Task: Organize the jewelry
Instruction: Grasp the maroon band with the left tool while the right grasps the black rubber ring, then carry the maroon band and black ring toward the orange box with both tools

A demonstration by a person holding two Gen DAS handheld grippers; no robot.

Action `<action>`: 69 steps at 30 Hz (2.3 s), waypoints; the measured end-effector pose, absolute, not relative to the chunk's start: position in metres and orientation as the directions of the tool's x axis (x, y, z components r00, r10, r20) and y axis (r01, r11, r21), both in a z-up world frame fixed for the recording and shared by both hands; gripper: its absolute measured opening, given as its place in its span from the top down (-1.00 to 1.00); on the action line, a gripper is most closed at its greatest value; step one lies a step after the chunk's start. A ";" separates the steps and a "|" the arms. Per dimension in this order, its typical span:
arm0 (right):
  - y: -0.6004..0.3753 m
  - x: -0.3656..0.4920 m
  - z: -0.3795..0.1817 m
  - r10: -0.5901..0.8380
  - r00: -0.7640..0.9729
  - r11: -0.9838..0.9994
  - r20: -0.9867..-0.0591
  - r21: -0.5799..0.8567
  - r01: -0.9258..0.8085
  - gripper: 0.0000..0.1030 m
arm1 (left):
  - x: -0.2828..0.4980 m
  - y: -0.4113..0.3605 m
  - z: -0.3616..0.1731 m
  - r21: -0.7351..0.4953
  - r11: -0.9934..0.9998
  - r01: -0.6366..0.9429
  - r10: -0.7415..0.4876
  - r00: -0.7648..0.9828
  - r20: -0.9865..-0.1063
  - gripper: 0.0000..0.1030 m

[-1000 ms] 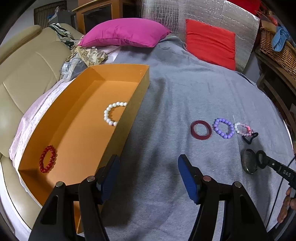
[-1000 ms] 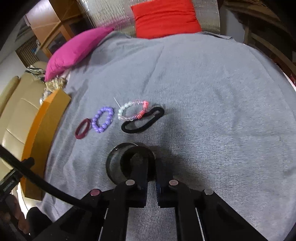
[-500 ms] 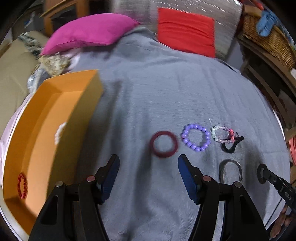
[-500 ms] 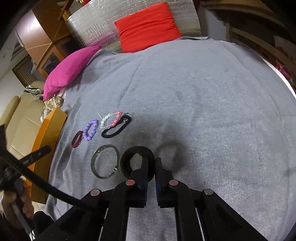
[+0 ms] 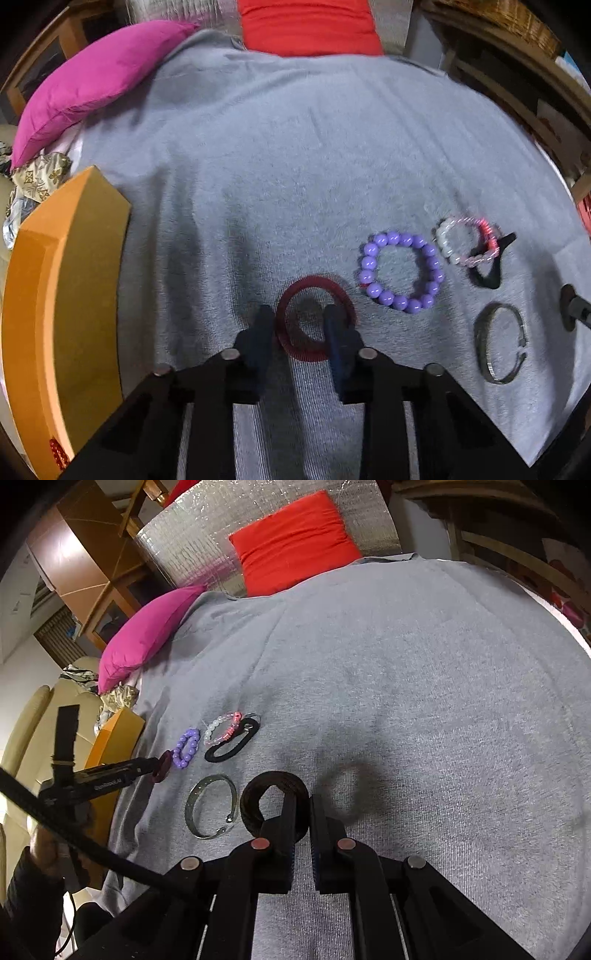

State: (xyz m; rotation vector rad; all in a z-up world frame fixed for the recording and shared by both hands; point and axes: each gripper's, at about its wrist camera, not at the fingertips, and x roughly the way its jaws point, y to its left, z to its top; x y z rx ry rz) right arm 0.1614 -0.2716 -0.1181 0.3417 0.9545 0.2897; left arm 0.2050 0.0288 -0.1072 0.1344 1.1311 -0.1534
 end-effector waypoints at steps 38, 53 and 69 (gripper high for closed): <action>-0.264 0.133 -0.101 0.341 0.565 0.931 -0.751 0.353 -0.092 0.86 | 0.087 -0.003 -0.062 -0.069 0.991 0.117 -0.123 0.557 -0.822 0.93; -0.250 0.106 -0.086 0.322 0.576 0.942 -0.751 0.315 -0.116 0.86 | 0.050 -0.003 -0.049 -0.072 0.994 0.080 -0.105 0.591 -0.800 0.93; -0.242 0.099 -0.078 0.327 0.581 0.942 -0.745 0.306 -0.136 0.86 | 0.043 0.004 -0.047 -0.046 0.997 0.059 -0.073 0.593 -0.802 0.93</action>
